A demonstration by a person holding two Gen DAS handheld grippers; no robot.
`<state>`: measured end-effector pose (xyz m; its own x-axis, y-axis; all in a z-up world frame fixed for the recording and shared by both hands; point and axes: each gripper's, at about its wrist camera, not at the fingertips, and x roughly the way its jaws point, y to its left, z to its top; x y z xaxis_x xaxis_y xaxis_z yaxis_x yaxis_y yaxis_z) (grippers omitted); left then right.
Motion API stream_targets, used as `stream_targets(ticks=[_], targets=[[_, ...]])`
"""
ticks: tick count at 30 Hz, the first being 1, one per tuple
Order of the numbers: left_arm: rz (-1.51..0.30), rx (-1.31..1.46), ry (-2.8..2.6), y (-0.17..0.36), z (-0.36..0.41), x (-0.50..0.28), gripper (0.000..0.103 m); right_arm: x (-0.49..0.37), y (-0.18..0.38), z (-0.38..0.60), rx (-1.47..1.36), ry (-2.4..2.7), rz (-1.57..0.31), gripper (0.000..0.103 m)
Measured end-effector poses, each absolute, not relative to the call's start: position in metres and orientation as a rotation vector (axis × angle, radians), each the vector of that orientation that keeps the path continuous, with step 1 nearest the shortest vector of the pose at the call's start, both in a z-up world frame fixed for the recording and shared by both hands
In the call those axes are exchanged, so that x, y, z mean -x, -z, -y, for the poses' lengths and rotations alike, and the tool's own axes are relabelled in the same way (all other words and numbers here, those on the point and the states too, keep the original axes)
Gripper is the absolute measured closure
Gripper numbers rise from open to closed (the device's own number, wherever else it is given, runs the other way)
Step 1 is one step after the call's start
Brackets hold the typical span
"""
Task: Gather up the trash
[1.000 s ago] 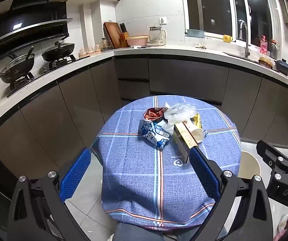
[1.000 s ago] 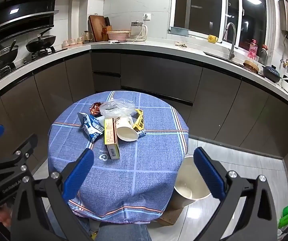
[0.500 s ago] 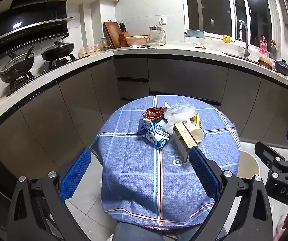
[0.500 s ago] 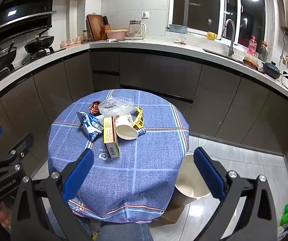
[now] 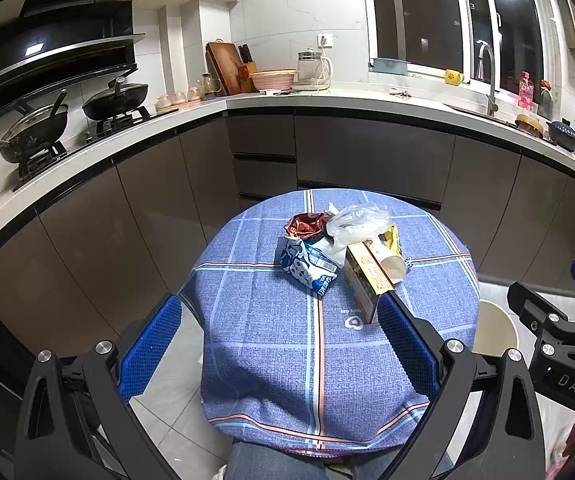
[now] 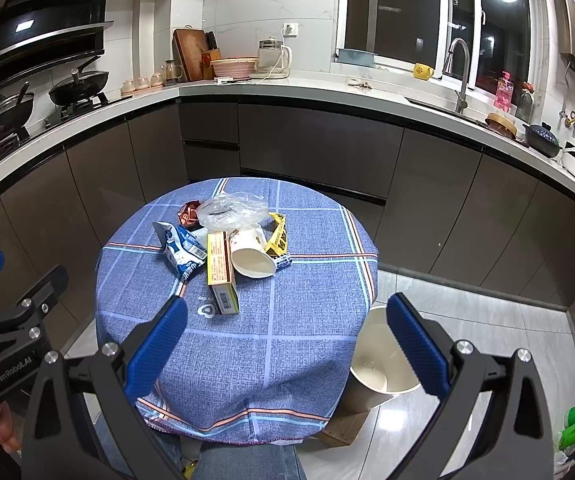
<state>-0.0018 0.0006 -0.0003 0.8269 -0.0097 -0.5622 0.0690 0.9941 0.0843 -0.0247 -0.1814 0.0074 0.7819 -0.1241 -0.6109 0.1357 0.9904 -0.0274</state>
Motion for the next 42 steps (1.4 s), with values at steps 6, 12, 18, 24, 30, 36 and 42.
stream_targets(ticks=[6, 12, 18, 24, 30, 36, 42], targets=[[-0.596, -0.104, 0.042, 0.0017, -0.0005, 0.002, 0.008, 0.0231, -0.0082, 0.1803, -0.016, 0.138, -0.66, 0.003], [-0.599, -0.1, 0.043, 0.0018, -0.0024, 0.002, 0.008, 0.0242, -0.0071, 0.1789, -0.015, 0.135, -0.663, 0.003], [-0.599, -0.099, 0.043, 0.004, -0.0033, 0.0041, 0.008, 0.0232, -0.0054, 0.1784, -0.013, 0.135, -0.662, 0.003], [-0.6, -0.098, 0.041, 0.0034, -0.0032, 0.001, 0.008, 0.0231, -0.0053, 0.1785, -0.014, 0.134, -0.662, 0.003], [-0.6, -0.098, 0.041, 0.0031, -0.0034, 0.001, 0.008, 0.023, -0.0053, 0.1783, -0.013, 0.135, -0.662, 0.003], [-0.6, -0.098, 0.041, 0.0028, -0.0034, 0.0009, 0.008, 0.023, -0.0055, 0.1782, -0.013, 0.135, -0.662, 0.003], [-0.601, -0.098, 0.04, 0.0031, -0.0035, 0.0007, 0.008, 0.0231, -0.0054, 0.1781, -0.014, 0.135, -0.662, 0.003]])
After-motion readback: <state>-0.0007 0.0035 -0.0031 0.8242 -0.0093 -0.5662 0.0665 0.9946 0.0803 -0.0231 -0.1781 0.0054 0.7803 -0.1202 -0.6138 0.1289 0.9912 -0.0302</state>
